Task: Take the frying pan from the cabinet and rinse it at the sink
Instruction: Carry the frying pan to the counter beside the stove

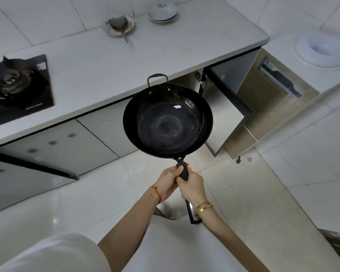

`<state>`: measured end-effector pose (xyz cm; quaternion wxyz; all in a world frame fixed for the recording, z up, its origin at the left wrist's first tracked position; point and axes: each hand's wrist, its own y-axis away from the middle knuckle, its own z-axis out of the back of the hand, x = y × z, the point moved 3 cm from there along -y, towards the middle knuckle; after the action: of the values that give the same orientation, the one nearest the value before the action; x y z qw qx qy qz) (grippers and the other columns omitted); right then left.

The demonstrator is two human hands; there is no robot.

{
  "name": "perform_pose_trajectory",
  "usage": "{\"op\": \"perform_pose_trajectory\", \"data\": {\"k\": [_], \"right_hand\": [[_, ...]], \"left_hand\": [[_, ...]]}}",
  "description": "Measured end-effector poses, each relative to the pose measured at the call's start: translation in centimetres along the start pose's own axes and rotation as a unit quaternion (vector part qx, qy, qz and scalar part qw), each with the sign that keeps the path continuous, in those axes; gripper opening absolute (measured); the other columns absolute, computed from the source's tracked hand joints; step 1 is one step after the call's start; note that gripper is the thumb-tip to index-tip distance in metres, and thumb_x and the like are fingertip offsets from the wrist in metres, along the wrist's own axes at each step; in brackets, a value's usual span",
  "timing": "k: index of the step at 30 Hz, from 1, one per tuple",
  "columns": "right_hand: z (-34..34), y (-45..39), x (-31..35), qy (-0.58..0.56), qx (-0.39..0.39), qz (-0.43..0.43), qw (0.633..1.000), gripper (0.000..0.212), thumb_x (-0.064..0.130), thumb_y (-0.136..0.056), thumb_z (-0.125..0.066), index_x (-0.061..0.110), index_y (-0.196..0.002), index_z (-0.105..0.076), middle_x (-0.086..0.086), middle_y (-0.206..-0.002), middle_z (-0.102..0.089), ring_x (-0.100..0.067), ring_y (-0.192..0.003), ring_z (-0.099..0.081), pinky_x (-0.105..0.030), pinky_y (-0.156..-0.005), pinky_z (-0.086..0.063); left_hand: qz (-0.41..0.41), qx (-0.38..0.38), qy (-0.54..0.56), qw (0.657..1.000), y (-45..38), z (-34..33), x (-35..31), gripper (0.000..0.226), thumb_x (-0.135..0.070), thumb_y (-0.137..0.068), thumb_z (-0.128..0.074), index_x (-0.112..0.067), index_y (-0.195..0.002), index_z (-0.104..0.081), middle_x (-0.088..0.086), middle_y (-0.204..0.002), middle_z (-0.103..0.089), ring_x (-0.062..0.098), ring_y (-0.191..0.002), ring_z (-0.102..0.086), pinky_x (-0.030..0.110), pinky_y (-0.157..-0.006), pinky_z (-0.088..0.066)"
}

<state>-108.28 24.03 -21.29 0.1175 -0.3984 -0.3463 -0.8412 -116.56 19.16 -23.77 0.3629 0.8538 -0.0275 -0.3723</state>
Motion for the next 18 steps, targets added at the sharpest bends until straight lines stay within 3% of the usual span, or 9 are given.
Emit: {"op": "perform_pose_trajectory", "data": {"k": [6,12,18], "right_hand": [[-2.9,1.0,1.6,0.034,0.043,0.046,0.997,0.015,0.018,-0.091,-0.054,0.005,-0.092,-0.062,-0.006,-0.067,-0.060,-0.018,-0.054,-0.058,-0.012,-0.033,-0.037],[-6.7,1.7,3.5,0.067,0.094,0.083,0.990,0.012,0.021,-0.089,-0.053,0.013,-0.082,-0.057,-0.001,-0.058,-0.058,-0.019,-0.050,-0.057,-0.026,-0.049,-0.049],[-10.7,2.4,6.4,0.100,0.164,0.119,0.974,0.015,0.018,-0.087,-0.053,0.007,-0.077,-0.057,-0.005,-0.052,-0.056,-0.016,-0.034,-0.051,-0.024,-0.037,-0.042]], "left_hand": [[-0.045,-0.034,0.028,0.998,2.6,3.0,-0.5,0.031,-0.016,-0.101,-0.045,0.000,-0.124,-0.059,0.006,-0.110,-0.068,0.016,-0.104,-0.063,0.024,-0.090,-0.051],[-0.089,-0.081,0.078,0.990,5.0,6.6,-0.8,0.031,-0.014,-0.101,-0.044,0.001,-0.124,-0.057,0.011,-0.109,-0.064,0.020,-0.102,-0.061,0.026,-0.090,-0.052],[-0.129,-0.136,0.136,0.973,7.5,10.9,-1.4,0.029,-0.016,-0.100,-0.047,-0.001,-0.120,-0.060,0.009,-0.107,-0.068,0.020,-0.101,-0.063,0.028,-0.088,-0.051]]}}
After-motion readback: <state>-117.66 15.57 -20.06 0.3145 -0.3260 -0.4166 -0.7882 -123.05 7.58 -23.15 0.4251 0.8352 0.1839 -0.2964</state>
